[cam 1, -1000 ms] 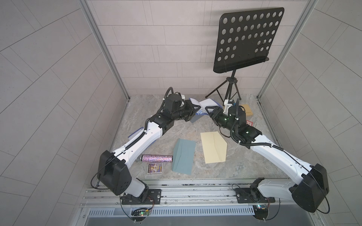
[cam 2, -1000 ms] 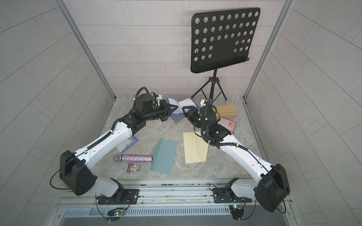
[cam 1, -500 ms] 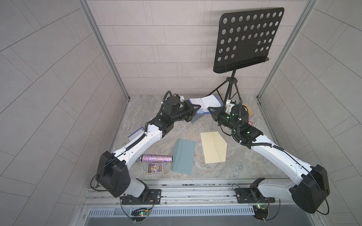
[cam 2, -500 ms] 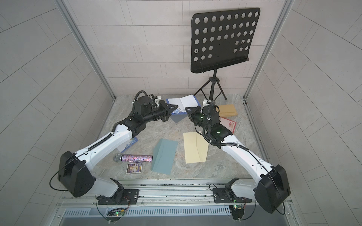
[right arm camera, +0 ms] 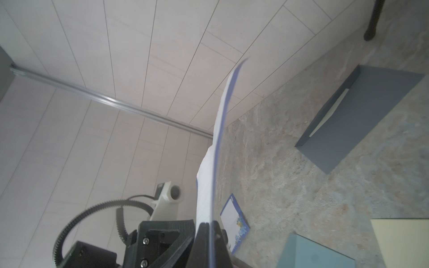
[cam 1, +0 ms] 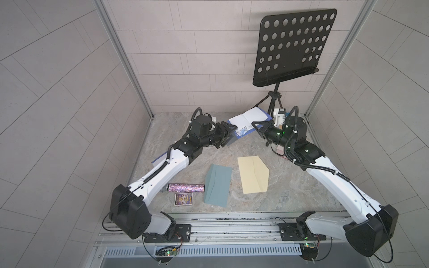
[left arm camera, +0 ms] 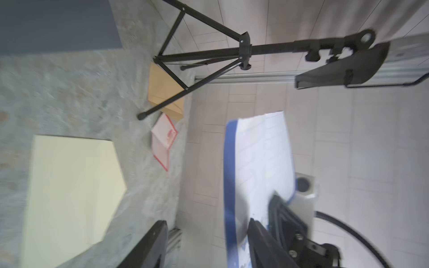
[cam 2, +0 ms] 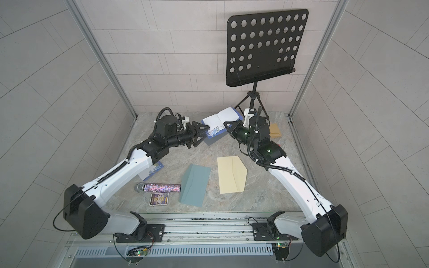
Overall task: Take the letter paper out of the envelope
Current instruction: Unfold the letter paper.
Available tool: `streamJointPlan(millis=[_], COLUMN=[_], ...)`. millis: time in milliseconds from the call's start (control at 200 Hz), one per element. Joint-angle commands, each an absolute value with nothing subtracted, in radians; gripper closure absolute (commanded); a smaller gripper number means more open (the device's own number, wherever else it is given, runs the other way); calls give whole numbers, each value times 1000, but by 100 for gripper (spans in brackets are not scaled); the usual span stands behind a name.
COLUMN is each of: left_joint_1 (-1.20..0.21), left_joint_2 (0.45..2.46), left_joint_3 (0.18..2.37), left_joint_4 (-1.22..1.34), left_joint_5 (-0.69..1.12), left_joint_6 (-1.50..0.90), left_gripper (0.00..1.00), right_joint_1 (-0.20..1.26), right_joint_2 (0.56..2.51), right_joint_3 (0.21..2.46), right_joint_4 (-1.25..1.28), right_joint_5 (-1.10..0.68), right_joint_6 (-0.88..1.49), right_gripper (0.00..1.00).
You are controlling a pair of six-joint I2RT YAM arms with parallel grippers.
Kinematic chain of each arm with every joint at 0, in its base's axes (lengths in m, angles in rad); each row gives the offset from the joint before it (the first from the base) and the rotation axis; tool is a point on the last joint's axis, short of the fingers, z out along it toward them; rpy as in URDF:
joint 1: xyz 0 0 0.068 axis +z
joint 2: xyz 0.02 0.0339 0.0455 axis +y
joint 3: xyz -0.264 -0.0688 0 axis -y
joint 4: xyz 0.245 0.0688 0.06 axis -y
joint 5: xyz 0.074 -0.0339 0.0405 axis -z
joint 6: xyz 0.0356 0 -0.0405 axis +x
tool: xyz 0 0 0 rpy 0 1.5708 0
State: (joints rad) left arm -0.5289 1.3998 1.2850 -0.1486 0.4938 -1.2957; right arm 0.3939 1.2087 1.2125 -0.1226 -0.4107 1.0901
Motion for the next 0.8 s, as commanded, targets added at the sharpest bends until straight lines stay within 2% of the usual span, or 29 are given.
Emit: streamJointPlan(millis=[0,100,305,490,795], left_joint_1=[-497,-445,-410,-413,-437], left_joint_2=[1342,1315,1321,1363,1323], left_joint_3=[1361,1318,1254,1180,1137], left_joint_4=[-413,-407,-262,-69,-93], left_joint_5=[440,448,611,823,907], left_joint_6=[-1044,-990,-923,-989,-884], left_gripper=[36,35,36,36,35], right_joint_1=[356,313,332,356,370], right_joint_2=[1174,1170,1178,1173,1196], right_joint_3=[1233,1226,1235,1221,1210], right_joint_4=[-311,-368,-443,-459,-364], right_joint_5=[-603,-756,-853,-876,-951], right_joint_6=[822,735,645,617,702], right_gripper=[100,100,100,100,100])
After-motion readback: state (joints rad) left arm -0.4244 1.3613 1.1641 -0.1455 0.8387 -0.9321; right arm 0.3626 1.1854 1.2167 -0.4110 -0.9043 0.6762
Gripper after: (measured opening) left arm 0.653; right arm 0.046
